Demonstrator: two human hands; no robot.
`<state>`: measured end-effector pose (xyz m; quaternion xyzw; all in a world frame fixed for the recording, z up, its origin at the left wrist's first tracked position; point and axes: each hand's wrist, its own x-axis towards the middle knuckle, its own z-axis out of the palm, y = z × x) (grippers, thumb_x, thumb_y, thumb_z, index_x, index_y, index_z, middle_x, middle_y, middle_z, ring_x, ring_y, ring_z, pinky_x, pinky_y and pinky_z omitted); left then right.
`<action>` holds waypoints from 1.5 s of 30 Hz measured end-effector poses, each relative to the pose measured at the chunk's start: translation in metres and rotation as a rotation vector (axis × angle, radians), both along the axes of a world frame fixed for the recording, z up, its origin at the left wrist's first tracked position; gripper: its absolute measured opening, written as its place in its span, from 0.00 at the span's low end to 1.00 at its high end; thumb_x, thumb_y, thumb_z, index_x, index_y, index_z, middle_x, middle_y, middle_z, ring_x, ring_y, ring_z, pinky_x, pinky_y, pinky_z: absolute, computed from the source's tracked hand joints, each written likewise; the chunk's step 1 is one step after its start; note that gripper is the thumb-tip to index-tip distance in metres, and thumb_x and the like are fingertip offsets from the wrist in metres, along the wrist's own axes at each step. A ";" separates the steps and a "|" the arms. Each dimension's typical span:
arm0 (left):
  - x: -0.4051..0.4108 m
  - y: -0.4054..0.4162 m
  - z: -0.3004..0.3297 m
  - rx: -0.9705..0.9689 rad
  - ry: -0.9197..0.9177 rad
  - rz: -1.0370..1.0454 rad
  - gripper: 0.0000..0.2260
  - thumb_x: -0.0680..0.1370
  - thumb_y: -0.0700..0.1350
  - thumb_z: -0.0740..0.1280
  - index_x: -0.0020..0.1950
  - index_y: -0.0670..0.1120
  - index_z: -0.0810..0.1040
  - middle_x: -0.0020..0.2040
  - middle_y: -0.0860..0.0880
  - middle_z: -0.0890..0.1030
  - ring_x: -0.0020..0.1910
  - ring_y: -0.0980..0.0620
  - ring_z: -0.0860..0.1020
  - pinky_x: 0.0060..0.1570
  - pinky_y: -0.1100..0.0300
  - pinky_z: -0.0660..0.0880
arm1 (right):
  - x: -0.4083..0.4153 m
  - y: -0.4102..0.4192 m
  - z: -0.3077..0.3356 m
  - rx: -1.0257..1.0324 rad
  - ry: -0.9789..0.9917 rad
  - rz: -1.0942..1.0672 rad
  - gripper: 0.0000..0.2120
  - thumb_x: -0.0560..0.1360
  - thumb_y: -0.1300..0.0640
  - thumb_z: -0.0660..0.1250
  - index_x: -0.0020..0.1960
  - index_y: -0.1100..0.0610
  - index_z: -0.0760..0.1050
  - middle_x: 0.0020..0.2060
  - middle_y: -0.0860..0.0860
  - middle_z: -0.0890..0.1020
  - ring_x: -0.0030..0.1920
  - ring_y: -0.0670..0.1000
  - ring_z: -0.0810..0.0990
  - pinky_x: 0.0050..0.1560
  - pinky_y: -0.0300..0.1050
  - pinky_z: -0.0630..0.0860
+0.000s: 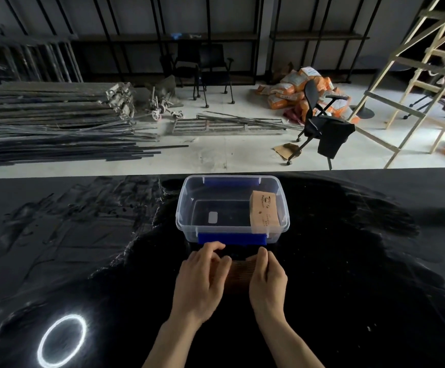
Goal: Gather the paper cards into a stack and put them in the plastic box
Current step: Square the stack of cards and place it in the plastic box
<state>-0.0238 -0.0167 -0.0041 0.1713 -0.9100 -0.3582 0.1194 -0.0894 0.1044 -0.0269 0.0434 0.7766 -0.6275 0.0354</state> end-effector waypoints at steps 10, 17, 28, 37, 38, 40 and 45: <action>-0.012 -0.013 0.036 -0.164 -0.298 -0.300 0.26 0.73 0.45 0.75 0.66 0.63 0.71 0.64 0.61 0.79 0.62 0.58 0.79 0.66 0.57 0.76 | 0.000 0.007 0.023 -0.101 -0.008 0.047 0.14 0.81 0.45 0.62 0.45 0.52 0.79 0.36 0.50 0.84 0.36 0.41 0.82 0.34 0.33 0.77; -0.008 -0.008 0.041 0.590 0.032 0.032 0.18 0.73 0.46 0.79 0.60 0.52 0.80 0.53 0.53 0.87 0.54 0.58 0.85 0.49 0.66 0.82 | -0.007 0.028 0.058 -0.439 -0.134 0.381 0.18 0.74 0.54 0.73 0.63 0.54 0.78 0.52 0.53 0.88 0.54 0.54 0.87 0.52 0.50 0.83; -0.024 -0.028 0.072 1.008 0.063 0.185 0.12 0.77 0.38 0.74 0.60 0.44 0.82 0.49 0.45 0.89 0.51 0.45 0.87 0.51 0.50 0.82 | -0.033 0.003 0.087 -0.160 0.058 0.425 0.11 0.80 0.48 0.68 0.59 0.51 0.81 0.50 0.48 0.88 0.53 0.50 0.86 0.51 0.46 0.84; -0.042 -0.046 0.084 1.016 0.128 0.435 0.18 0.77 0.45 0.75 0.65 0.46 0.77 0.53 0.41 0.86 0.53 0.45 0.82 0.41 0.52 0.79 | -0.043 0.007 0.052 0.944 0.618 0.726 0.29 0.79 0.39 0.58 0.78 0.48 0.64 0.68 0.46 0.75 0.70 0.51 0.68 0.76 0.52 0.60; -0.045 -0.047 0.084 0.991 0.114 0.430 0.19 0.77 0.46 0.75 0.65 0.46 0.77 0.53 0.42 0.86 0.54 0.45 0.82 0.41 0.52 0.79 | -0.039 0.010 0.052 0.946 0.618 0.719 0.29 0.79 0.39 0.58 0.78 0.48 0.64 0.68 0.45 0.74 0.70 0.49 0.68 0.76 0.51 0.59; -0.051 -0.046 0.086 0.938 0.084 0.413 0.18 0.77 0.47 0.75 0.65 0.46 0.77 0.54 0.42 0.86 0.55 0.45 0.82 0.42 0.53 0.79 | -0.029 0.017 0.051 0.933 0.629 0.716 0.29 0.79 0.39 0.58 0.77 0.47 0.64 0.69 0.44 0.74 0.71 0.49 0.68 0.77 0.50 0.59; -0.070 -0.037 0.080 0.795 -0.044 0.345 0.18 0.75 0.49 0.76 0.62 0.47 0.78 0.55 0.45 0.87 0.55 0.46 0.84 0.41 0.55 0.80 | -0.004 0.036 0.041 0.891 0.672 0.762 0.29 0.76 0.37 0.60 0.75 0.45 0.67 0.68 0.43 0.76 0.70 0.47 0.71 0.74 0.53 0.67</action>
